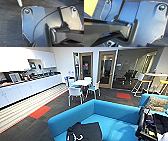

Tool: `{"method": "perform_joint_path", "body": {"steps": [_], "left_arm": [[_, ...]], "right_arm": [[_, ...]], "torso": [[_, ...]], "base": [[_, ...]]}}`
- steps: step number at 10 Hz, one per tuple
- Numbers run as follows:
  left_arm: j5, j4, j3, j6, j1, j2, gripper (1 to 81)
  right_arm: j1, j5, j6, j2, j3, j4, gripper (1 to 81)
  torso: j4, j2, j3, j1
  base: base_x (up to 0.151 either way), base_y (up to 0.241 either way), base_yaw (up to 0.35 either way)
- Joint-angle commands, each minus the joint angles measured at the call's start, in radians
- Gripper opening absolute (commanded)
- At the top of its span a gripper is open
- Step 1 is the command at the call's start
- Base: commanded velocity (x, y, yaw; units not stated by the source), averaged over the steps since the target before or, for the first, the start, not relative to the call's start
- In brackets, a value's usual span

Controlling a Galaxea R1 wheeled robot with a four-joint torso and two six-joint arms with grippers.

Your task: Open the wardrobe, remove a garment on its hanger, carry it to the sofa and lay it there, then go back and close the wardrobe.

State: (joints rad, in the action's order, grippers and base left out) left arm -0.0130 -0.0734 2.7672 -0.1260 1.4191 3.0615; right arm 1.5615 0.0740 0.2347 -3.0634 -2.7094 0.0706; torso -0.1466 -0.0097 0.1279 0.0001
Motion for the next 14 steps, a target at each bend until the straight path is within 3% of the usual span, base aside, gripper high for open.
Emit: {"method": "perform_joint_path", "body": {"steps": [1, 14], "left_arm": [[-0.061, 0.011, 0.0, -0.003, -0.042, -0.001, 81.1], [-0.061, -0.014, 0.0, -0.003, -0.035, 0.005, 81.1]], "right_arm": [[-0.028, -0.063, 0.0, -0.01, 0.005, -0.002, 81.1], [-0.037, -0.068, -0.002, -0.011, 0.005, -0.002, 81.1]], "torso": [[0.0, 0.0, 0.0, 0.0], [0.0, 0.0, 0.0, 0.0]], "base": [[0.0, 0.0, 0.238], [0.0, 0.0, 0.266]]}}
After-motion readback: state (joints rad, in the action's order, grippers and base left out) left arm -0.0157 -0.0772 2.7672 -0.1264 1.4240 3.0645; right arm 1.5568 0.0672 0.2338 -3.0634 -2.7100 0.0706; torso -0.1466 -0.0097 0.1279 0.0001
